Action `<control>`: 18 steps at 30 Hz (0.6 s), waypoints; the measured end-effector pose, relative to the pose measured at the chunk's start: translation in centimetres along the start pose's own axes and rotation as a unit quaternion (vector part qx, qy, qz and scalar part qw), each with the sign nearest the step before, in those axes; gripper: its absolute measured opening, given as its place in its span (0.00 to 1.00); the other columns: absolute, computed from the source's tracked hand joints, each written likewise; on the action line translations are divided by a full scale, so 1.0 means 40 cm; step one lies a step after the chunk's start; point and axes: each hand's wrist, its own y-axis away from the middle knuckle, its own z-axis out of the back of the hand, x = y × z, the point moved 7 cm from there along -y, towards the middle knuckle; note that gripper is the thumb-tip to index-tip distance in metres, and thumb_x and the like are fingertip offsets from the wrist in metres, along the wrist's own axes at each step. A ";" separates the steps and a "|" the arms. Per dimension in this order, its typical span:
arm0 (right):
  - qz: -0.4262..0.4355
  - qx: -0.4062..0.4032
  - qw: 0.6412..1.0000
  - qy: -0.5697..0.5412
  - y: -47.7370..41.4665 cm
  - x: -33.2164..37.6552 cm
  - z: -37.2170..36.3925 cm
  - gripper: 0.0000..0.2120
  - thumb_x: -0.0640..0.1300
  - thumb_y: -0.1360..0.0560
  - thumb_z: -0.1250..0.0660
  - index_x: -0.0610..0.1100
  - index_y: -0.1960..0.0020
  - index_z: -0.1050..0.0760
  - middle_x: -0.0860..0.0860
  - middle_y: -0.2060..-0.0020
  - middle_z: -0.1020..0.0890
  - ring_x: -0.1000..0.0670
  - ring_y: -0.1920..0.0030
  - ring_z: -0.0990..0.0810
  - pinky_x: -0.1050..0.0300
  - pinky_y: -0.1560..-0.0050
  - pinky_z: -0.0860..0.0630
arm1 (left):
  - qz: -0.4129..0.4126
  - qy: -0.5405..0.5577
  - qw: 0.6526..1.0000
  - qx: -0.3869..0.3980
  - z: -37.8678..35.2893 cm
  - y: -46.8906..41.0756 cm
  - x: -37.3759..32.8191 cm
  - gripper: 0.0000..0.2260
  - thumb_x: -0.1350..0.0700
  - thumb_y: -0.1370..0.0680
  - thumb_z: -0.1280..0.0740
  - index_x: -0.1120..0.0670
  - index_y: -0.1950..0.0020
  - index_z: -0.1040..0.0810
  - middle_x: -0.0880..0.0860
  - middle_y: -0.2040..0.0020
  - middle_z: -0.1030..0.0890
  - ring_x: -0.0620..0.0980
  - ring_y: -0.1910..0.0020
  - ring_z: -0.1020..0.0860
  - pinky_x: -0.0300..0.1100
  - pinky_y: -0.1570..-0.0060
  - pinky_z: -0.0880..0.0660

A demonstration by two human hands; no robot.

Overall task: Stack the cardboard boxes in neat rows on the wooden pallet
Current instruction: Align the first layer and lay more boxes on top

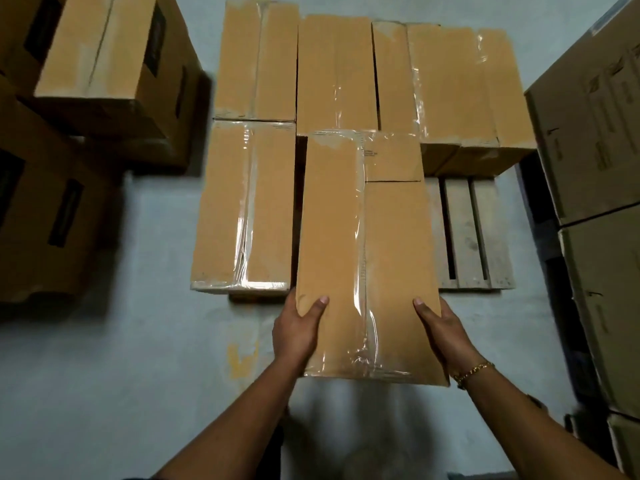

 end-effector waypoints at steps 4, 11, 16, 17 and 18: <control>0.003 0.014 1.000 0.004 -0.106 -0.075 -0.048 0.22 0.56 0.19 0.35 0.51 0.27 0.30 0.54 0.48 0.20 0.52 0.49 0.20 0.58 0.60 0.26 | 0.016 0.026 0.999 -0.022 -0.041 -0.071 0.108 0.27 0.35 0.25 0.28 0.42 0.29 0.25 0.42 0.43 0.17 0.48 0.42 0.19 0.50 0.37 0.23; 0.036 0.018 0.999 -0.014 -0.319 -0.187 -0.130 0.16 0.54 0.18 0.35 0.56 0.31 0.30 0.56 0.47 0.20 0.53 0.48 0.20 0.58 0.58 0.25 | -0.014 0.021 0.999 -0.020 -0.120 -0.275 0.252 0.38 0.27 0.32 0.30 0.44 0.27 0.26 0.43 0.37 0.17 0.46 0.38 0.20 0.51 0.34 0.24; 0.064 0.001 0.998 -0.014 -0.424 -0.257 -0.163 0.21 0.55 0.18 0.35 0.50 0.27 0.28 0.51 0.40 0.18 0.54 0.47 0.19 0.60 0.58 0.25 | -0.050 0.034 0.998 0.007 -0.135 -0.373 0.307 0.20 0.40 0.24 0.26 0.44 0.35 0.18 0.41 0.46 0.14 0.43 0.45 0.17 0.45 0.40 0.22; 0.071 -0.007 0.997 -0.015 -0.441 -0.263 -0.170 0.21 0.55 0.18 0.36 0.50 0.27 0.29 0.51 0.40 0.19 0.55 0.48 0.20 0.61 0.58 0.25 | -0.054 0.038 0.998 0.007 -0.133 -0.390 0.316 0.17 0.42 0.25 0.25 0.44 0.38 0.17 0.41 0.48 0.13 0.42 0.46 0.16 0.44 0.41 0.21; 0.077 -0.012 0.997 -0.018 -0.457 -0.269 -0.177 0.21 0.55 0.18 0.36 0.51 0.27 0.29 0.51 0.40 0.19 0.55 0.48 0.20 0.60 0.58 0.26 | -0.062 0.042 0.997 0.005 -0.131 -0.404 0.325 0.13 0.43 0.25 0.24 0.43 0.41 0.16 0.39 0.51 0.13 0.40 0.48 0.16 0.42 0.43 0.21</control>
